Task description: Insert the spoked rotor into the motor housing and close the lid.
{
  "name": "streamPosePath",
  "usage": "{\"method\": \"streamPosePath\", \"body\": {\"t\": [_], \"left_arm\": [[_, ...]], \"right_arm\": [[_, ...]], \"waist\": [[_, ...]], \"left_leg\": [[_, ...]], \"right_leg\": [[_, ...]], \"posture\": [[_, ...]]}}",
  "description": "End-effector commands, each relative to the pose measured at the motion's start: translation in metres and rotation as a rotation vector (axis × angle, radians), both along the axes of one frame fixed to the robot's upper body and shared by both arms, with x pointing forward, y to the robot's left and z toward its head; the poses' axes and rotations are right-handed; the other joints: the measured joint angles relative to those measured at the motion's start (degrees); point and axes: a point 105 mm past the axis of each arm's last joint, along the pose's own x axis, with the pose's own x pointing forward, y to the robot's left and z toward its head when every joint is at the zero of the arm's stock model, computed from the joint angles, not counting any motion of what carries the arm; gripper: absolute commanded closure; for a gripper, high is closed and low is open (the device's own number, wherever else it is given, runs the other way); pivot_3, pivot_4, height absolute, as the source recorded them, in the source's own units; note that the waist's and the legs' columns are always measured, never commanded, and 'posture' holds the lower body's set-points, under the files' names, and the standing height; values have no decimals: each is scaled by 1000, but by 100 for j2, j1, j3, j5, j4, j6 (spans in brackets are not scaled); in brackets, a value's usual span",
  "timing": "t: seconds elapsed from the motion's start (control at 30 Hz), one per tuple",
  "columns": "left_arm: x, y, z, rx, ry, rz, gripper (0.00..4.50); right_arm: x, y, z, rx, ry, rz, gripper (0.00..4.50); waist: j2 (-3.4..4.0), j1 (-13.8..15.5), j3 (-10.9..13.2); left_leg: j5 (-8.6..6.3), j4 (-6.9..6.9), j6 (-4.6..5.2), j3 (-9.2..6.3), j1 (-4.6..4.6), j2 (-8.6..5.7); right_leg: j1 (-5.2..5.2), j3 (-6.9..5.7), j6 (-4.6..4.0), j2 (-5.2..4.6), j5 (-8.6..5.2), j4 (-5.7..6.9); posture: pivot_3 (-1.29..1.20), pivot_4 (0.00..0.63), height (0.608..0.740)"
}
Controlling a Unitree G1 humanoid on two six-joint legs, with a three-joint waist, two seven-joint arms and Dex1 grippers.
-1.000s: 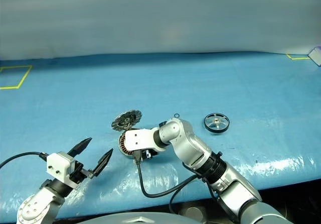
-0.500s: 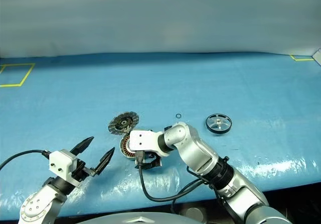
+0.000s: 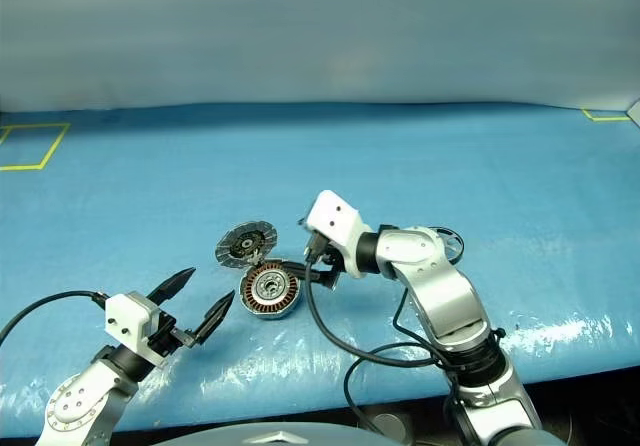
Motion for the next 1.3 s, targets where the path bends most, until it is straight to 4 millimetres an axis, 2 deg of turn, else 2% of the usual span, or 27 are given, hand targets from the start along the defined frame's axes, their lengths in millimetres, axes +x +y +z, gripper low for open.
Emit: {"method": "streamPosePath", "body": {"t": [0.03,0.2,0.33,0.5,0.77,0.93,1.03,1.3], "left_arm": [[-1,-8,8,4,-30,-55,0],[-3,-15,5,20,-14,-100,0],[-4,-17,2,11,-1,-111,0],[-5,-17,1,7,3,-108,0],[-6,-20,0,-9,2,-110,0],[-6,-22,-1,-15,4,-112,0],[-6,-22,-2,-22,2,-109,0],[-7,-21,-2,-22,4,-99,0]], "right_arm": [[11,-16,-10,38,-31,-200,358],[20,-19,-40,77,1,-406,358],[32,-18,-45,118,-22,-510,358],[46,-32,-49,131,-55,-643,358],[54,-33,-66,141,2,-677,358],[55,-24,-72,144,26,-656,358],[56,-21,-78,135,41,-653,946],[53,-19,-88,112,81,-643,3582]], "waist": [[6,-18,4],[13,-77,9],[13,-78,10],[17,-75,13],[24,-91,17],[26,-88,18],[26,-88,18],[26,-91,17]], "left_leg": [[0,0,0,2,-1,1],[0,-4,0,8,5,11],[0,-1,0,11,6,10],[0,-5,0,9,3,9],[0,-5,0,9,5,9],[0,-6,0,9,4,9],[0,-5,1,10,5,9],[0,-5,1,9,8,10]], "right_leg": [[-3,0,0,0,0,0],[-6,3,-5,7,-3,7],[-4,6,-4,5,-3,7],[-6,6,-5,5,-3,4],[-5,7,-5,7,-3,5],[-5,6,-6,7,-4,5],[-4,7,-6,7,-3,5],[-3,7,-6,8,-4,6]], "posture": [[0,150,740],[0,150,740],[0,150,740],[0,150,740],[0,150,740],[0,150,740],[0,150,740],[0,150,740]]}}
